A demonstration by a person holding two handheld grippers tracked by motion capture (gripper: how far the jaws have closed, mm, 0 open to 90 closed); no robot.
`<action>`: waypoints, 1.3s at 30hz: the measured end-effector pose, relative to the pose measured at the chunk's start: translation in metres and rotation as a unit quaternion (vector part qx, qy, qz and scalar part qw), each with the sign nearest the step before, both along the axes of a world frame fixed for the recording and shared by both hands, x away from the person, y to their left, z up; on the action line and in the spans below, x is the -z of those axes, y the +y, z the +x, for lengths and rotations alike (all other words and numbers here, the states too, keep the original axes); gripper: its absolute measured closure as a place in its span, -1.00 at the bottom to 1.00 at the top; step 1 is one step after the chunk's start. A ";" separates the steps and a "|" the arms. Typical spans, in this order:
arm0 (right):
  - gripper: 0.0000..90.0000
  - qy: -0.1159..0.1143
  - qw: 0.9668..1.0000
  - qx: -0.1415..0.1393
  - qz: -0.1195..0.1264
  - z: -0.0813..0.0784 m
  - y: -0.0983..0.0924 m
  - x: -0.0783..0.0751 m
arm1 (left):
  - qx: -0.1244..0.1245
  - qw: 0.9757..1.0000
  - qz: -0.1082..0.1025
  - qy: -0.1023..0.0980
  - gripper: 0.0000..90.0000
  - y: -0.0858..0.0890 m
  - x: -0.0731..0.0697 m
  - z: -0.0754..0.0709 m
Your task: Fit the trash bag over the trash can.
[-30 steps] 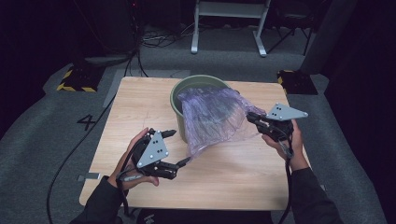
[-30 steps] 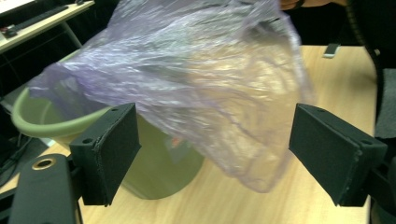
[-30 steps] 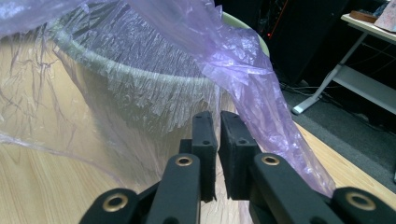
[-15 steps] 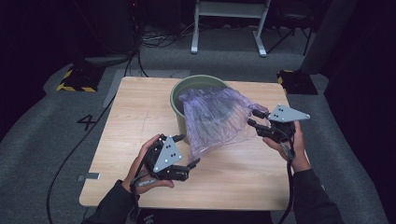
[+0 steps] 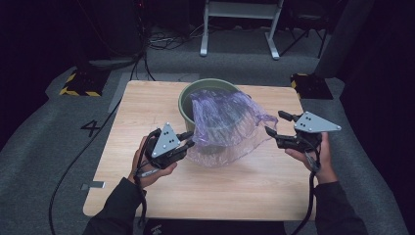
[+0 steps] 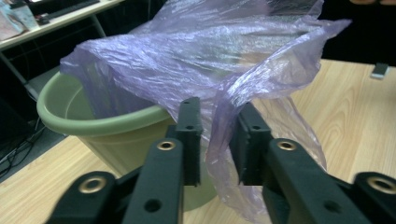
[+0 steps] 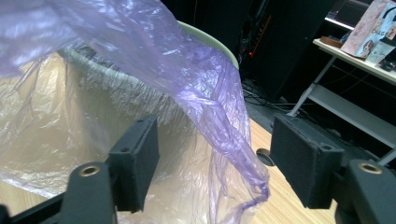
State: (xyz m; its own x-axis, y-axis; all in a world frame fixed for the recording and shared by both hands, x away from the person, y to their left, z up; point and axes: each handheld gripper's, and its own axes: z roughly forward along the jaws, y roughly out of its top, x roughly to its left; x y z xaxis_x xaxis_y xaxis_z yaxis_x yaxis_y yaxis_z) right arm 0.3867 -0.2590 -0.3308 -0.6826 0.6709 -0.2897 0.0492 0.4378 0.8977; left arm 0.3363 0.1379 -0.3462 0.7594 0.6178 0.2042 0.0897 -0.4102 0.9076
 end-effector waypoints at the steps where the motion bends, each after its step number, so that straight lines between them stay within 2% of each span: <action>1: -0.32 0.002 1.000 0.000 -0.002 0.002 0.002 0.000 | -0.001 1.000 -0.002 0.001 0.73 0.001 0.000 0.001; 4: -0.35 -0.001 1.000 -0.007 -0.020 0.005 0.011 0.001 | -0.010 1.000 -0.002 0.001 0.78 0.007 -0.001 0.005; 7: -0.28 -0.011 0.999 0.000 -0.039 0.009 0.022 0.000 | -0.018 1.000 -0.005 0.004 0.82 0.014 0.000 0.013; 10: 0.06 -0.008 0.999 -0.007 -0.038 0.016 0.028 -0.001 | -0.026 1.000 -0.012 0.013 0.89 0.022 0.002 0.021; 13: 0.39 -0.005 0.999 -0.014 -0.042 0.024 0.032 -0.003 | -0.025 0.999 -0.032 0.027 0.94 0.032 0.004 0.031; 16: 0.66 0.004 0.998 -0.018 -0.055 0.033 0.038 -0.004 | -0.031 0.998 -0.034 0.031 0.97 0.037 0.005 0.039; 18: 0.79 0.006 0.998 -0.021 -0.058 0.037 0.041 -0.005 | -0.037 0.998 -0.027 0.034 0.98 0.040 0.006 0.045; 20: 0.91 0.008 0.998 -0.023 -0.056 0.040 0.044 -0.007 | -0.039 0.998 -0.031 0.039 0.98 0.043 0.008 0.052; 25: 0.97 0.022 0.999 -0.012 -0.040 0.052 0.048 -0.010 | -0.059 0.997 -0.029 0.050 0.98 0.048 0.010 0.068; 30: 0.98 0.048 0.999 0.010 -0.016 0.072 0.049 -0.009 | -0.079 0.995 -0.026 0.063 0.98 0.053 0.014 0.085; 37: 0.98 0.078 0.996 0.035 -0.017 0.099 0.056 -0.002 | -0.097 0.991 -0.037 0.084 0.98 0.056 0.024 0.109; 39: 0.98 0.088 0.995 0.041 -0.010 0.107 0.058 0.001 | -0.101 0.990 -0.045 0.089 0.98 0.057 0.027 0.115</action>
State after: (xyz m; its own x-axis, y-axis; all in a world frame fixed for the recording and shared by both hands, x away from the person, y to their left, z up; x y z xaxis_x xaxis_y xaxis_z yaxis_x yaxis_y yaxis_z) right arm 0.4934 -0.2014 -0.3316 -0.6676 0.7210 -0.1855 0.2401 0.4444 0.8630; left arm 0.4514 0.1949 -0.3727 0.6371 0.7706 0.0163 0.3234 -0.2864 0.9019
